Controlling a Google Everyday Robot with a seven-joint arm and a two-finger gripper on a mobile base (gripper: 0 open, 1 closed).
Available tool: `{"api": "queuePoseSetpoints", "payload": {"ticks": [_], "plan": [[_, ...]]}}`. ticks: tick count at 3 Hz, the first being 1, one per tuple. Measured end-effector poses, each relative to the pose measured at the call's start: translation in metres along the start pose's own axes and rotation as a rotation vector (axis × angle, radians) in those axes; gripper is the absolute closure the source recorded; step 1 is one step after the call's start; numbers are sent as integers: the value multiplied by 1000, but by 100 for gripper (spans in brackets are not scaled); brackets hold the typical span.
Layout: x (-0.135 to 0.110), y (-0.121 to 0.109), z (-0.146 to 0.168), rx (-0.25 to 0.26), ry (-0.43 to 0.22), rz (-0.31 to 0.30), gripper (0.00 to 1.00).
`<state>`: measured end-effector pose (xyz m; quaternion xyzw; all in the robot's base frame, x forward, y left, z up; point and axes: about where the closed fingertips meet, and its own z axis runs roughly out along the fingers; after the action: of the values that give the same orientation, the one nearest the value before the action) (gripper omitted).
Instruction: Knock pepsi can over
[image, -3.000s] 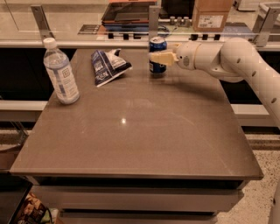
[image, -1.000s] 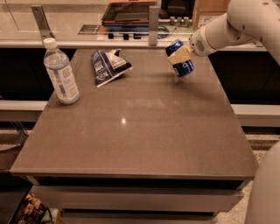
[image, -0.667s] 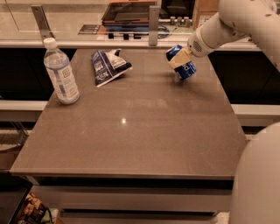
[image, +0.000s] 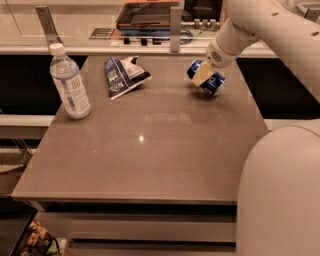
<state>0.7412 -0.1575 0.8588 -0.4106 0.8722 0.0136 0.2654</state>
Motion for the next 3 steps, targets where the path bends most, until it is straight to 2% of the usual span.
{"api": "queuePoseSetpoints", "payload": {"ticks": [1, 2, 3], "plan": [[-2, 7, 18, -29, 17, -21, 100], [-8, 12, 33, -66, -20, -31, 100], [-9, 11, 30, -66, -20, -31, 83]]}}
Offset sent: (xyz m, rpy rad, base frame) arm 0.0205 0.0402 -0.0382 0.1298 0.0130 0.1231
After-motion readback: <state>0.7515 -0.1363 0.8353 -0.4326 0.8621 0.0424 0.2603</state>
